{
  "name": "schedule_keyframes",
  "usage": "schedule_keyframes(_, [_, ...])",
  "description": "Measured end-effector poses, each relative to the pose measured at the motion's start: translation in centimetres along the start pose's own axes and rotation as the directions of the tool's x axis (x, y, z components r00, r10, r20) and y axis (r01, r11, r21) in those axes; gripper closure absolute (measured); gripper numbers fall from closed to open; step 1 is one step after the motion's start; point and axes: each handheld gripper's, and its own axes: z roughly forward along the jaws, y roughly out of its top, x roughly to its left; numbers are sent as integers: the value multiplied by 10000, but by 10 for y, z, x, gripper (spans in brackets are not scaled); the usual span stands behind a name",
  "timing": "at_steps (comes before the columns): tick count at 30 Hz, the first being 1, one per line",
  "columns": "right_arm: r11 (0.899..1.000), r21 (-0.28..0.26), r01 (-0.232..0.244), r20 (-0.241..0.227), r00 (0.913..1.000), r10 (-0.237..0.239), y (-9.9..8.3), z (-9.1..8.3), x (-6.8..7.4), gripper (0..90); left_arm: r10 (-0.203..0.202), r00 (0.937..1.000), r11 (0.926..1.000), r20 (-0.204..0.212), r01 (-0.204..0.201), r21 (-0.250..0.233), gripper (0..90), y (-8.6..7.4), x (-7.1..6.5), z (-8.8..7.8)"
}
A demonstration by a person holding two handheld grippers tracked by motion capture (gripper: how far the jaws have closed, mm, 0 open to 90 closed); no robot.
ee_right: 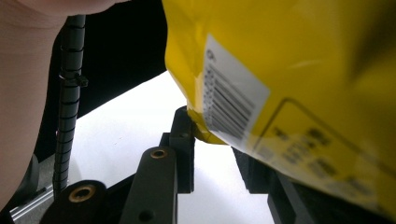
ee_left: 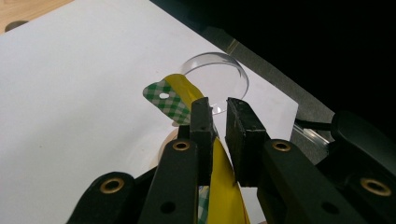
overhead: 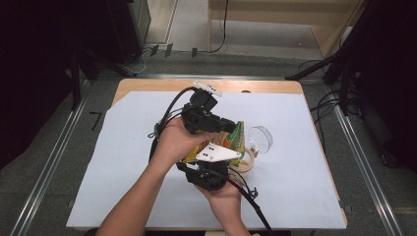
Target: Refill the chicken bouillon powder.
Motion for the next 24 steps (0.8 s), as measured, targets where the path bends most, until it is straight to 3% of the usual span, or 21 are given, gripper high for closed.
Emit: schedule_keyframes(24, [10000, 44, 12, 55, 10000, -12, 1, 0, 0, 712, 109, 9999, 9999, -49, -109, -39, 813, 0, -2, 0])
